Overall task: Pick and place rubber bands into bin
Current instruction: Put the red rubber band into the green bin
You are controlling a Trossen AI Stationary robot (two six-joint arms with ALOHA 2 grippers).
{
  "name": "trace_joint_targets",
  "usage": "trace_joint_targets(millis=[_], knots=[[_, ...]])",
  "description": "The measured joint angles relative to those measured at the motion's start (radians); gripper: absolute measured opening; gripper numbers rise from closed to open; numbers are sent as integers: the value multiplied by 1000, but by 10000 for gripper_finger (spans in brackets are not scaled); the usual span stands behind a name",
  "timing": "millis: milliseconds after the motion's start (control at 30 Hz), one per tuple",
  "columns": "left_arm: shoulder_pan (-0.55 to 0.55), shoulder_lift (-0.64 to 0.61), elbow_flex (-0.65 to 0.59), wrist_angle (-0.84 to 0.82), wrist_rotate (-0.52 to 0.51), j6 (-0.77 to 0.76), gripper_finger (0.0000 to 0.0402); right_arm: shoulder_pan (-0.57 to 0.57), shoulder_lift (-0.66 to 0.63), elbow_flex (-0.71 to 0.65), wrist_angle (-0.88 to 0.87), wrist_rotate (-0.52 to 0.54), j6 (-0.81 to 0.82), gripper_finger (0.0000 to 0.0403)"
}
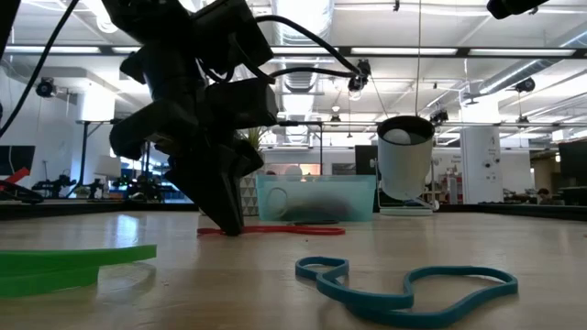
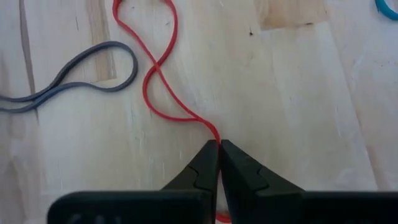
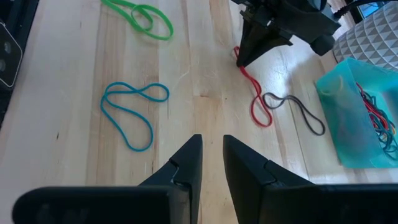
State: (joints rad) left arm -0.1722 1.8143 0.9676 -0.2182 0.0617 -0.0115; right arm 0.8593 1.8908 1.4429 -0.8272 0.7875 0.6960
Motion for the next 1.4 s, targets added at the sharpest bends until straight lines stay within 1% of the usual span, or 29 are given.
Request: trace_joint_targets(millis=[267,433,567,800,1000,1133,1333,1400], knots=[[0,-63,-5,-51,-42,59,0,0,0,-2,0,0,0,59],[0,-96,-4,-91,-117,72,0,0,0,-11,1,-1,1,59],[0,-112,-2,-89,-141,74,0,-1,0,-20,2,-1,1,59],[-1,-148,14,-87,-282,80,0,-1,0,-37,16,0,3,59],[-4,-198,50,-86,-331,114,0,-1,0,-53,23,0,3,59],[-6,-241,83,-86,-347,168,0,-1,0,-56,27,1,3,59],[0,-293,137,-85,-411,246,0,0,0,-59,34,5,2,59],[9,-309,153,-89,-412,280,0,0,0,-61,33,16,1,59]])
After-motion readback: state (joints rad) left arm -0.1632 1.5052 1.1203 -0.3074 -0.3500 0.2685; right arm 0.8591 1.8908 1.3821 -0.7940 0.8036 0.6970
